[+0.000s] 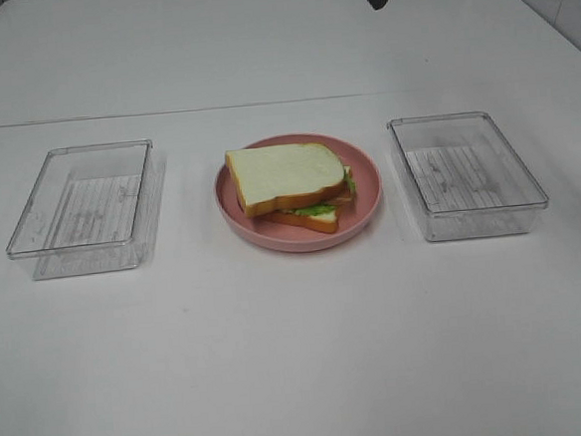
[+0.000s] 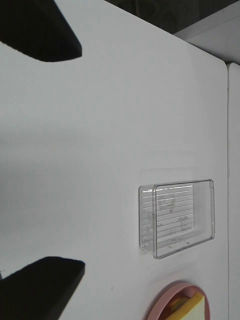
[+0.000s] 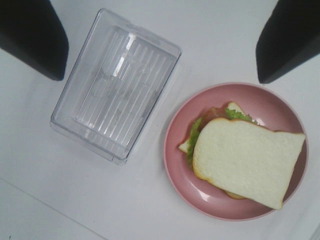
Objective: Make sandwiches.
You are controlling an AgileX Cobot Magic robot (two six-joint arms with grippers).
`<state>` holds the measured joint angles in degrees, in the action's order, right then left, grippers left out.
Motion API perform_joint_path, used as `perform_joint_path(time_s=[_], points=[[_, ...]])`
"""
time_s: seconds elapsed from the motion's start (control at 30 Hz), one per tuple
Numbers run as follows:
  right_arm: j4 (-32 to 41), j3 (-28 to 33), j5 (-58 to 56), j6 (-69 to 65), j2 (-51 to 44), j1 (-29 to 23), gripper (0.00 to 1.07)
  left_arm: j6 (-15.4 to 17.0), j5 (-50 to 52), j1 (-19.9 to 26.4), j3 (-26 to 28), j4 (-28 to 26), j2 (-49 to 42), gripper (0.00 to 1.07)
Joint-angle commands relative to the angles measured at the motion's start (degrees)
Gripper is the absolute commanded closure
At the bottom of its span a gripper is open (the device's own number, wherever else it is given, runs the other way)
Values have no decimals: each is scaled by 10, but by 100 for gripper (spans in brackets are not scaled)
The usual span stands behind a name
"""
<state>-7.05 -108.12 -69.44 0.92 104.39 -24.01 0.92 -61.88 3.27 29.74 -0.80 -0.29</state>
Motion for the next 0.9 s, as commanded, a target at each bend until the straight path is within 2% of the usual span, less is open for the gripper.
perform_joint_path(time_s=[0.03,0.07,0.1,0.17,0.2,0.27,0.3,0.33,0.4,0.43,0.5,0.53,0.57,0.6,0.63,0.67,0.7,0.77,0.83,0.87,0.9], points=[[3,74,-69,-9,-65,1,8,2,4,1,-1,-5,-7,9],[3,74,-69,-9,-65,1,8,2,4,1,-1,-5,-7,9],[3,113,-69,-15,-97,1,8,2,4,1,-1,-5,-7,9],[3,131,-69,-18,-110,1,8,2,4,1,-1,-5,-7,9],[3,178,-69,-30,-144,1,8,2,4,1,-1,-5,-7,9],[3,198,-69,-37,-159,1,8,2,4,1,-1,-5,-7,9],[3,248,-69,-44,-195,1,8,2,4,1,-1,-5,-7,9],[3,248,-69,-44,-195,1,8,2,4,1,-1,-5,-7,9],[3,323,-69,-54,-246,1,8,2,4,1,-1,-5,-7,9],[3,323,-69,-54,-246,1,8,2,4,1,-1,-5,-7,9],[3,402,-69,-58,-299,1,8,2,4,1,-1,-5,-7,9],[3,402,-69,-58,-299,1,8,2,4,1,-1,-5,-7,9],[3,457,-69,-62,-332,1,8,2,4,1,-1,-5,-7,9],[3,484,-69,-66,-351,1,8,2,4,1,-1,-5,-7,9],[3,484,-69,-66,-351,1,8,2,4,1,-1,-5,-7,9],[3,530,-67,-69,-391,1,8,2,4,1,-1,-5,-7,9],[3,530,-67,-69,-391,1,8,2,4,1,-1,-5,-7,9],[-3,598,-60,-69,-457,1,8,2,4,1,-1,-5,-7,9],[-3,621,-57,-69,-478,1,8,2,4,1,-1,-5,-7,9],[-3,668,-50,-69,-533,1,8,2,4,1,-1,-5,-7,9],[-3,668,-50,-69,-533,1,8,2,4,1,-1,-5,-7,9]])
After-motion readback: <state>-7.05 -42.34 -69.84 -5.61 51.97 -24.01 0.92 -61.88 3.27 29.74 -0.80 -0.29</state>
